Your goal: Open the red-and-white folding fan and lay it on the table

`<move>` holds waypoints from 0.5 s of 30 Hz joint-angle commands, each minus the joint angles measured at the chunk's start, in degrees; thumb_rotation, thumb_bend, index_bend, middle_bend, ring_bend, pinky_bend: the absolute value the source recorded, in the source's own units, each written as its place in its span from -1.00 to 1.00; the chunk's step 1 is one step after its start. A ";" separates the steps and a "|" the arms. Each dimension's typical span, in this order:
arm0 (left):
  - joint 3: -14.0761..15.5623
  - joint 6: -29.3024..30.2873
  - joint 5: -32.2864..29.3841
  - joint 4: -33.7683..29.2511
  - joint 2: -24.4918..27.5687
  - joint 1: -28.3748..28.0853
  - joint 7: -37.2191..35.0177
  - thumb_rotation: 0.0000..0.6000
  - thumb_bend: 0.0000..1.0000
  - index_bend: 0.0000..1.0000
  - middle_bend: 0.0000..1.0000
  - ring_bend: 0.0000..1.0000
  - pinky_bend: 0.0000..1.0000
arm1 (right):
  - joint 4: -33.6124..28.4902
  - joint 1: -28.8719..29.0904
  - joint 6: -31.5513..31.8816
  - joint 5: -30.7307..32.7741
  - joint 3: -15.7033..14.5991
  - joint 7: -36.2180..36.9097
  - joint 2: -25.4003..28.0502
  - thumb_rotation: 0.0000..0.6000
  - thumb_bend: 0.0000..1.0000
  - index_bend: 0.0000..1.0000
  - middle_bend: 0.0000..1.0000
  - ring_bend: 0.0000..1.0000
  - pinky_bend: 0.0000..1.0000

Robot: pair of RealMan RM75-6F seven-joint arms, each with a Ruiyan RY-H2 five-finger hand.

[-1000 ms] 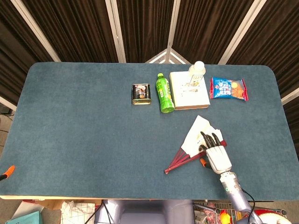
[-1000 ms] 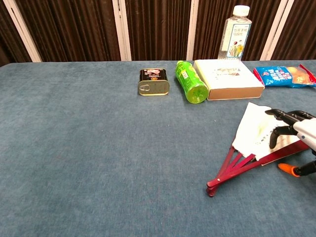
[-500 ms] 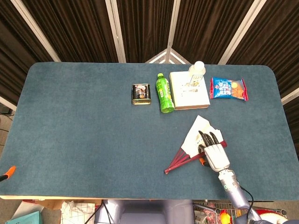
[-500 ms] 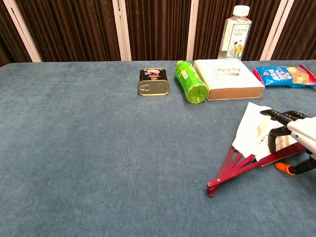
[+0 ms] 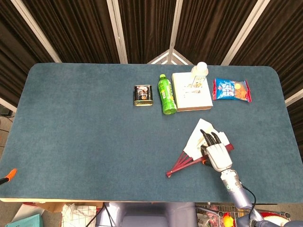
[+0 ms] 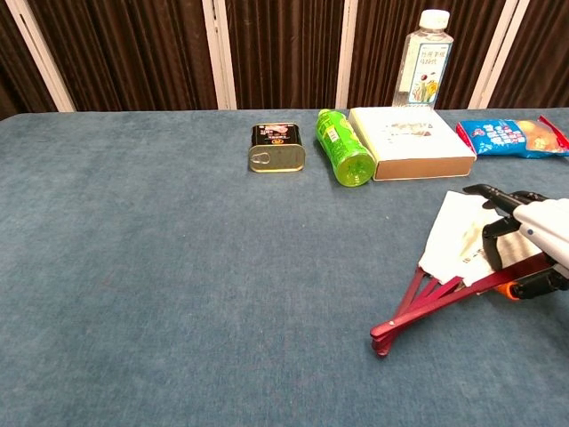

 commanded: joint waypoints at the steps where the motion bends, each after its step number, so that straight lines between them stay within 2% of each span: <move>1: 0.05 -0.05 0.06 -0.03 -0.01 -0.03 0.08 1.00 -0.62 -0.83 -1.00 -1.00 -1.00 | -0.19 0.14 0.30 -0.11 0.01 0.23 0.34 1.00 -0.18 0.39 -0.87 -0.69 -0.74; 6: 0.27 -0.25 0.25 -0.24 0.06 -0.08 0.26 1.00 -0.62 -0.83 -1.00 -1.00 -1.00 | -1.34 0.58 0.82 -0.55 -0.11 0.82 1.59 1.00 -0.06 0.43 -0.87 -0.69 -0.73; 15: 0.20 -0.25 -0.03 -0.36 0.13 -0.02 0.15 1.00 -0.62 -0.83 -1.00 -1.00 -1.00 | -3.91 1.64 2.08 -1.51 0.30 1.08 3.88 1.00 -0.04 0.46 -0.88 -0.69 -0.73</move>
